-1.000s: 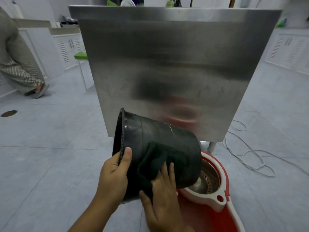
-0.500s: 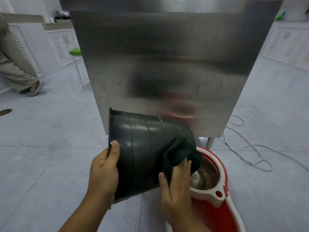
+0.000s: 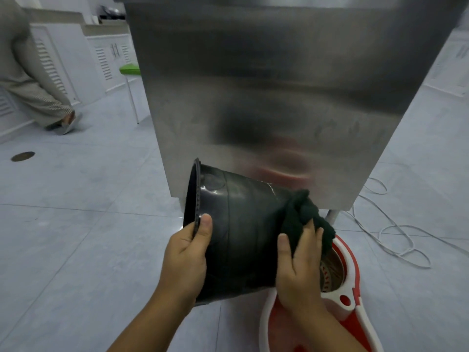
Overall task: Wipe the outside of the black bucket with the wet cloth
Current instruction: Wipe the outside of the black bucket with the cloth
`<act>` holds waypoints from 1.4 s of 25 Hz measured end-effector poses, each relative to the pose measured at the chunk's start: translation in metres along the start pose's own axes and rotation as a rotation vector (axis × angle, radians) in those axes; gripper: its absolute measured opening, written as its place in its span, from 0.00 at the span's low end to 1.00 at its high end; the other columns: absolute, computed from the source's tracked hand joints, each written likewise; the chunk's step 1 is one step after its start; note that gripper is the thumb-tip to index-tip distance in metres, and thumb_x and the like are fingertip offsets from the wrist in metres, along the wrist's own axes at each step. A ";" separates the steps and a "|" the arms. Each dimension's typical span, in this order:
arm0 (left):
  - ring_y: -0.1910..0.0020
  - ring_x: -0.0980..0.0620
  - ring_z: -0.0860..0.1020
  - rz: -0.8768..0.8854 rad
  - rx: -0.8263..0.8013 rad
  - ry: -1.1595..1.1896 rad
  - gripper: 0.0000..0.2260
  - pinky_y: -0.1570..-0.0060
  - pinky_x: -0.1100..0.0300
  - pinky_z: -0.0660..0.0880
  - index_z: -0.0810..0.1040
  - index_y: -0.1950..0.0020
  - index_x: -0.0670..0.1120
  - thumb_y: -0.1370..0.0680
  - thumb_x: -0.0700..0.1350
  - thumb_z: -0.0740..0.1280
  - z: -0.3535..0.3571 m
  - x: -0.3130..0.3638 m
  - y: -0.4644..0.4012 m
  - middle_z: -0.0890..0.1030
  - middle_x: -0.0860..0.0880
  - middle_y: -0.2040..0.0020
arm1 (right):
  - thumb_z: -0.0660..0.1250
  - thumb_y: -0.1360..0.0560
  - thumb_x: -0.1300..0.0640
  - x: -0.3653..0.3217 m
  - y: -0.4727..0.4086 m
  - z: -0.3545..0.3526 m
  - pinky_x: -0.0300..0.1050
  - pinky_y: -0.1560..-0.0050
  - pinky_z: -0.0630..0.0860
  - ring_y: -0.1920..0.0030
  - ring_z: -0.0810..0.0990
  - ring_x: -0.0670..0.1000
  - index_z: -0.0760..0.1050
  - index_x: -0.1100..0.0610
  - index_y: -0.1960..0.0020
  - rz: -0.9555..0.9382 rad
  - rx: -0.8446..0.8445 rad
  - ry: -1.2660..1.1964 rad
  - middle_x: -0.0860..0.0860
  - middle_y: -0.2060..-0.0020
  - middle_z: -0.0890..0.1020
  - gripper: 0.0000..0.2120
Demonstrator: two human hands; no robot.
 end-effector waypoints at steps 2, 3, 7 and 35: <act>0.59 0.59 0.83 -0.005 0.005 -0.006 0.21 0.72 0.73 0.76 0.82 0.54 0.51 0.30 0.62 0.56 -0.002 -0.002 -0.002 0.86 0.55 0.58 | 0.52 0.19 0.42 0.031 -0.011 -0.007 0.62 0.25 0.56 0.23 0.56 0.56 0.52 0.41 0.24 0.159 0.040 -0.036 0.47 0.24 0.62 0.25; 0.60 0.61 0.82 -0.001 -0.002 -0.012 0.20 0.72 0.73 0.76 0.82 0.56 0.52 0.30 0.62 0.56 -0.002 -0.003 -0.004 0.86 0.58 0.59 | 0.53 0.18 0.43 0.044 -0.015 -0.008 0.62 0.27 0.61 0.25 0.63 0.57 0.55 0.45 0.24 0.243 0.047 -0.087 0.50 0.26 0.66 0.24; 0.59 0.58 0.82 0.063 -0.043 -0.090 0.18 0.67 0.68 0.78 0.81 0.59 0.51 0.30 0.61 0.57 -0.002 -0.007 -0.007 0.85 0.60 0.60 | 0.54 0.18 0.43 0.099 -0.014 -0.011 0.68 0.33 0.67 0.30 0.69 0.61 0.60 0.45 0.24 0.677 0.079 -0.418 0.53 0.29 0.71 0.23; 0.59 0.50 0.76 -0.053 0.117 -0.139 0.21 0.63 0.59 0.72 0.76 0.62 0.49 0.30 0.64 0.54 -0.016 -0.020 -0.005 0.80 0.48 0.61 | 0.58 0.19 0.45 0.090 0.014 0.005 0.61 0.31 0.67 0.33 0.71 0.56 0.65 0.47 0.28 0.626 0.136 -0.530 0.50 0.35 0.74 0.20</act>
Point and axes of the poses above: each hand's wrist, its own y-axis away from the middle knuckle, its own z-axis out of the palm, x = y × z, the point moved 10 cm from there along -y, towards the middle knuckle
